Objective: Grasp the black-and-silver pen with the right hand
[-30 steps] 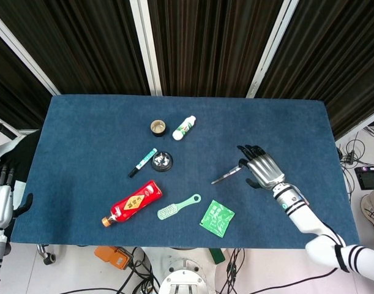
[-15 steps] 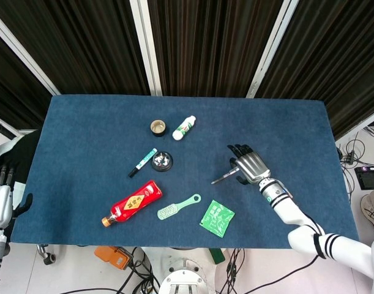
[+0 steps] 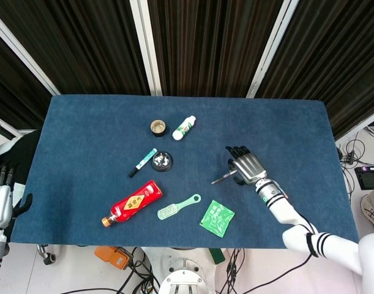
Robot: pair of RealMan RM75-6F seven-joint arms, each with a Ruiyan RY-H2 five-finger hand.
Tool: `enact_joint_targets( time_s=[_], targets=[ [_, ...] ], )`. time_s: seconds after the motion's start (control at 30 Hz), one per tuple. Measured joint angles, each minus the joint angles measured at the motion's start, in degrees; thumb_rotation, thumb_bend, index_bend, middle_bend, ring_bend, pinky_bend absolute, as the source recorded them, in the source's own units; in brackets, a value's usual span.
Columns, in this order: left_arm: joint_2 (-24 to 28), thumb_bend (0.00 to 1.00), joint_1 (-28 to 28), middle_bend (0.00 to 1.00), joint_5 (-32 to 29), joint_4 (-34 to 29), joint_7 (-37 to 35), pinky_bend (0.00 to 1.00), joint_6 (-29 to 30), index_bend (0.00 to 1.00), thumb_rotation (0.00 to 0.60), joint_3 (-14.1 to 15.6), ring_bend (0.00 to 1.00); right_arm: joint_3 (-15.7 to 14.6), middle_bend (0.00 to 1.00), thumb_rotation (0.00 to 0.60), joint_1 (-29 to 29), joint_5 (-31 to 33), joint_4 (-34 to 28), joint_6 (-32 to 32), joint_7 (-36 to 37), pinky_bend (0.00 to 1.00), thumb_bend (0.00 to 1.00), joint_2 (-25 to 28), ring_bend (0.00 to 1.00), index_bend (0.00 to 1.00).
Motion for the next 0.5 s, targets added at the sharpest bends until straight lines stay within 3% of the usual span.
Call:
enact_joint_targets(
  time_s=[0.5],
  targets=[
    [0.0, 0.34, 0.0, 0.00, -0.2, 0.0, -0.1, 0.13, -0.1, 0.07, 0.600, -0.1, 0.07, -0.1, 0.13, 0.600, 1.8, 1.8, 3.0, -1.4, -0.4, 0.17, 0.48, -2.2, 0.17, 0.56]
  ],
)
